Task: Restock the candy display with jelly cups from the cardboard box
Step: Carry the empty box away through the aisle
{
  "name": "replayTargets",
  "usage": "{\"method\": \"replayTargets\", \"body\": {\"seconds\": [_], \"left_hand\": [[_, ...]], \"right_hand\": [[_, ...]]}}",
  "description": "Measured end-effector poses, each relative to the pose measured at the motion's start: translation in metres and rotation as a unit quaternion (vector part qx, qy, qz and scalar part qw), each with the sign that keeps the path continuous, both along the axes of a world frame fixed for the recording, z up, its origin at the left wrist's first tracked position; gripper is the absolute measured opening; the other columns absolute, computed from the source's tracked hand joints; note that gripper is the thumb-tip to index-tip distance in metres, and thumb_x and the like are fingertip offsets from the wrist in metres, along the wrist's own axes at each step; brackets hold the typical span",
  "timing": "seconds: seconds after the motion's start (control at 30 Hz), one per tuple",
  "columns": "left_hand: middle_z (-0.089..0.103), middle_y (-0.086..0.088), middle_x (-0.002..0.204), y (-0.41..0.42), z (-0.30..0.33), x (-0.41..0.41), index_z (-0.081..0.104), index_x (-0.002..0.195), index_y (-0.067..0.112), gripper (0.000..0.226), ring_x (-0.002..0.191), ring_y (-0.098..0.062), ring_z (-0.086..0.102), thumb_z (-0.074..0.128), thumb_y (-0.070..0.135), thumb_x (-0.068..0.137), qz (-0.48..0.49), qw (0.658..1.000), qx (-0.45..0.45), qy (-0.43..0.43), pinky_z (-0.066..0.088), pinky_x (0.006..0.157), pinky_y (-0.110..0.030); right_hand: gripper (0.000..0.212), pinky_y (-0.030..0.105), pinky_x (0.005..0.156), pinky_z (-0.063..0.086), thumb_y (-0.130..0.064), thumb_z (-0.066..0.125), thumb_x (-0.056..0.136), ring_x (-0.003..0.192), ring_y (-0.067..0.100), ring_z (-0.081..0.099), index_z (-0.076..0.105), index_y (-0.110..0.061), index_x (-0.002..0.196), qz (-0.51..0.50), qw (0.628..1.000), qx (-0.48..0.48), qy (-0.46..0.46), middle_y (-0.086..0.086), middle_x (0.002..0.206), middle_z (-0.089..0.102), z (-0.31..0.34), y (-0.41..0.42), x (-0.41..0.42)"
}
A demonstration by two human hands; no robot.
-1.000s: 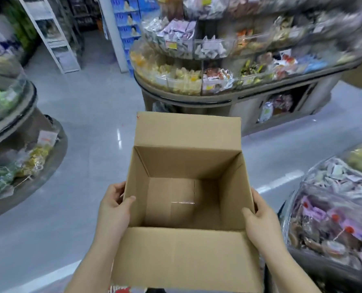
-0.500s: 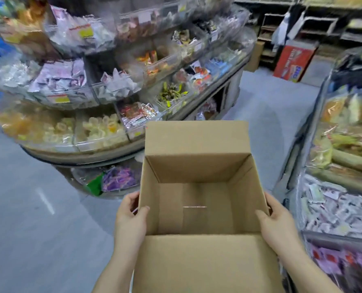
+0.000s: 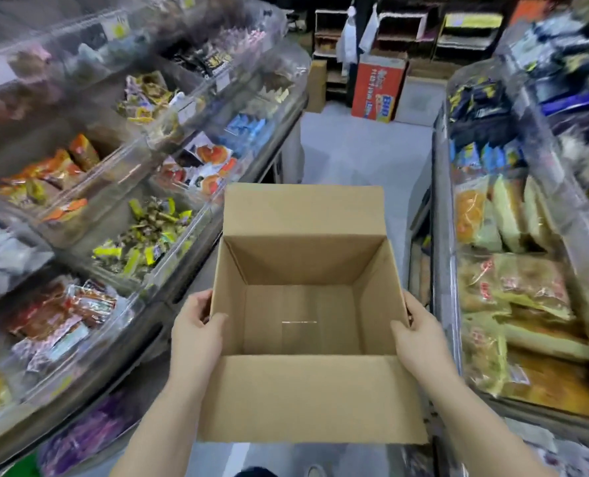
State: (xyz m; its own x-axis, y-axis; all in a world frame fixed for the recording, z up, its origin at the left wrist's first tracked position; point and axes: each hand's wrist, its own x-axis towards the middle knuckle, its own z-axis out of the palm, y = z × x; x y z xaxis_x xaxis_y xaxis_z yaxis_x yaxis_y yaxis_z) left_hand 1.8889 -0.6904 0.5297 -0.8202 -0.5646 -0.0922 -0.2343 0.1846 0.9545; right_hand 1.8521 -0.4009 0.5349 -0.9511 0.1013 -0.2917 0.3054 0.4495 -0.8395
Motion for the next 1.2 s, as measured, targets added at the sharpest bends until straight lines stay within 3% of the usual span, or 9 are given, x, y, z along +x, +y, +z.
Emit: {"method": "replayTargets", "body": {"seconds": [0.1,0.2,0.37,0.5,0.6,0.73,0.9,1.03,1.2], "left_hand": [[0.068,0.009,0.095,-0.002,0.000,-0.086,0.060,0.099,0.028,0.038,0.081,-0.001,0.061,0.055,-0.003,0.078,-0.019,1.000,-0.008,0.006,0.044,0.072,-0.023],[0.067,0.015,0.093,-0.009,-0.013,-0.170,0.059,0.089,0.039,0.042,0.079,0.006,0.061,0.054,-0.001,0.078,-0.037,0.999,0.001,0.010,0.044,0.071,-0.020],[0.067,0.013,0.090,-0.017,-0.029,-0.323,0.059,0.086,0.039,0.036,0.080,-0.003,0.062,0.055,0.005,0.074,-0.091,0.995,0.027,0.007,0.047,0.073,-0.026],[0.067,0.008,0.092,-0.023,-0.023,-0.439,0.059,0.097,0.027,0.031,0.089,-0.014,0.063,0.055,0.007,0.073,-0.127,0.992,0.006,-0.013,0.047,0.077,-0.031],[0.067,-0.003,0.097,-0.017,-0.017,-0.528,0.059,0.100,0.022,0.036,0.093,-0.020,0.061,0.052,-0.002,0.074,-0.150,0.989,-0.005,-0.011,0.048,0.085,-0.036],[0.067,0.007,0.094,0.007,-0.025,-0.637,0.058,0.091,0.035,0.034,0.091,-0.015,0.062,0.053,0.012,0.067,-0.184,0.982,-0.015,-0.023,0.049,0.081,-0.035],[0.068,0.009,0.097,0.049,-0.040,-0.788,0.060,0.097,0.034,0.040,0.094,-0.013,0.063,0.056,0.001,0.075,-0.191,0.981,-0.016,-0.024,0.050,0.082,-0.035],[0.068,0.011,0.093,0.082,-0.028,-0.903,0.060,0.095,0.032,0.040,0.089,-0.012,0.064,0.055,-0.002,0.077,-0.176,0.984,-0.012,-0.023,0.048,0.076,-0.030],[0.068,0.007,0.098,0.109,-0.028,-1.018,0.059,0.101,0.030,0.039,0.088,-0.014,0.064,0.054,-0.001,0.078,-0.137,0.990,-0.002,-0.044,0.051,0.075,-0.034]], "right_hand": [[0.061,0.037,0.069,0.055,-0.007,0.040,0.086,0.080,0.018,0.067,0.039,-0.042,0.136,-0.026,1.000,-0.008,0.006,-0.009,0.117,0.064,0.002,-0.004,-0.074],[0.061,0.035,0.066,0.053,-0.006,0.041,0.086,0.081,0.019,0.066,0.040,-0.040,0.137,-0.049,0.999,-0.006,0.006,-0.007,0.118,0.064,-0.009,-0.011,-0.149],[0.060,0.032,0.061,0.049,-0.009,0.041,0.086,0.078,0.025,0.065,0.042,-0.045,0.134,-0.109,0.994,0.013,-0.010,-0.007,0.102,0.069,-0.020,-0.023,-0.274],[0.057,0.032,0.066,0.049,-0.009,0.043,0.086,0.084,0.022,0.063,0.044,-0.041,0.134,-0.140,0.990,0.021,-0.024,-0.004,0.112,0.067,-0.006,-0.028,-0.373],[0.060,0.042,0.077,0.055,-0.010,0.043,0.081,0.083,0.023,0.066,0.048,-0.047,0.128,-0.161,0.986,0.038,-0.024,-0.004,0.099,0.071,0.002,-0.026,-0.444],[0.060,0.043,0.071,0.054,-0.013,0.042,0.078,0.073,0.024,0.066,0.047,-0.058,0.118,-0.181,0.982,0.053,-0.032,-0.007,0.083,0.071,-0.004,-0.004,-0.536],[0.054,0.039,0.081,0.053,-0.013,0.043,0.084,0.087,0.018,0.064,0.050,-0.052,0.121,-0.200,0.980,0.012,-0.003,-0.010,0.102,0.069,-0.018,0.032,-0.679],[0.049,0.033,0.066,0.051,-0.015,0.041,0.087,0.076,0.017,0.064,0.049,-0.050,0.121,-0.173,0.985,0.017,-0.005,-0.011,0.094,0.070,-0.005,0.069,-0.796],[0.057,0.037,0.078,0.054,-0.005,0.040,0.086,0.090,0.020,0.065,0.049,-0.045,0.126,-0.137,0.990,0.034,-0.001,-0.008,0.110,0.069,0.008,0.101,-0.934]]}}
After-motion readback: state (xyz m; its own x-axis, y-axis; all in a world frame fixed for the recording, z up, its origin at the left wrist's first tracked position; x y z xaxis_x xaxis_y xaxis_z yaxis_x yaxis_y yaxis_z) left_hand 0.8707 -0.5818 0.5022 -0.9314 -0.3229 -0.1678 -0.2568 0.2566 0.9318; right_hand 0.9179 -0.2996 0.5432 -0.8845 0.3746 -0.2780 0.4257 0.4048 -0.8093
